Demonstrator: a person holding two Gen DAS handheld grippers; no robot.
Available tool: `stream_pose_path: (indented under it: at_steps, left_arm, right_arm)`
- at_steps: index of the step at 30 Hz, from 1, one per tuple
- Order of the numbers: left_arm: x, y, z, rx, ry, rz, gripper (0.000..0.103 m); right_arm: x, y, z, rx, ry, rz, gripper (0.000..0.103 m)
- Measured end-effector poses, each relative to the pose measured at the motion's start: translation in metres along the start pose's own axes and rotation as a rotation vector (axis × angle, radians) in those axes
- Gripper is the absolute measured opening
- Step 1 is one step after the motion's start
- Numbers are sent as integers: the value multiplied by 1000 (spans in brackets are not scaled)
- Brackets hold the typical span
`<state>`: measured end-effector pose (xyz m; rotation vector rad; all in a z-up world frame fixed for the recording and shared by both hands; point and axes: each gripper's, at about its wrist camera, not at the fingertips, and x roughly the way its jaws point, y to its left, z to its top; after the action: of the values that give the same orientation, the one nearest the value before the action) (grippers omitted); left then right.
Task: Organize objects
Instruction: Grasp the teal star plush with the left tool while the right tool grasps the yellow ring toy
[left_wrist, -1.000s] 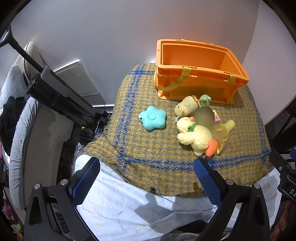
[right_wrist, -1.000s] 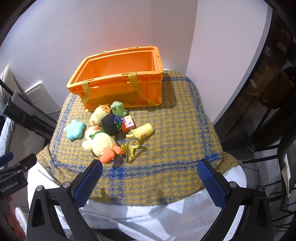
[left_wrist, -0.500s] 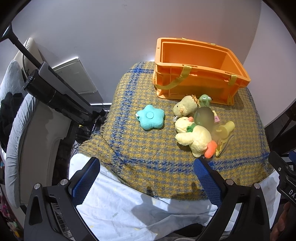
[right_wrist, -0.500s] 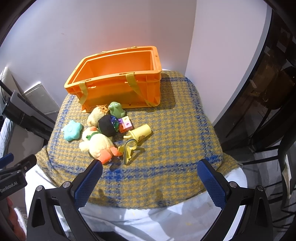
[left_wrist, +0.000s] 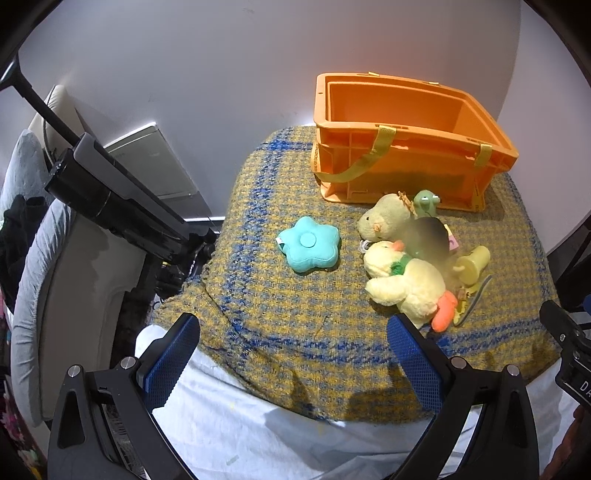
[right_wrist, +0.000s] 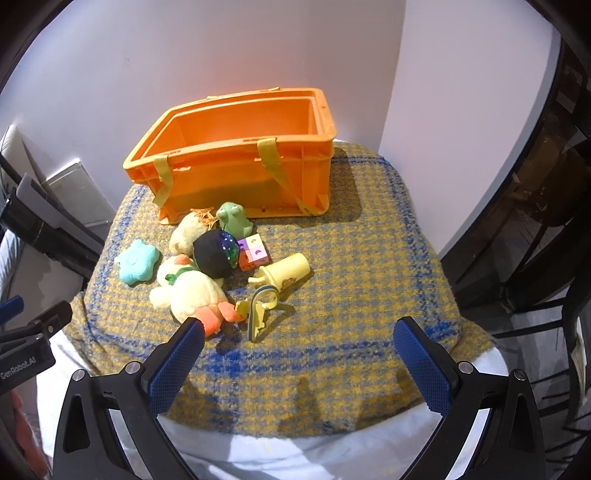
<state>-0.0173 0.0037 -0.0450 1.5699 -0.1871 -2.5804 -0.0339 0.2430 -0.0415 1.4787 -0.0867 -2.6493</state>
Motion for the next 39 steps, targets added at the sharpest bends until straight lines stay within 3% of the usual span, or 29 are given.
stream_pose_path:
  at_steps: [9, 13, 18, 27, 32, 39]
  left_arm:
    - [34, 3, 4, -32, -28, 24, 103]
    - [56, 4, 7, -44, -14, 20, 103]
    - [82, 5, 11, -40, 0, 24, 103]
    - [114, 5, 21, -38, 20, 21, 103]
    - [129, 9, 23, -52, 34, 17, 103]
    - [141, 7, 33, -53, 38, -25, 103]
  right_arm:
    - [37, 8, 3, 17, -3, -11, 101]
    - [58, 11, 3, 28, 17, -20, 96]
    - [85, 14, 0, 33, 65, -24, 82]
    - [121, 19, 1, 53, 148, 38, 50]
    - [130, 23, 0, 46, 167, 73, 16]
    - [126, 20, 3, 59, 133, 67, 8]
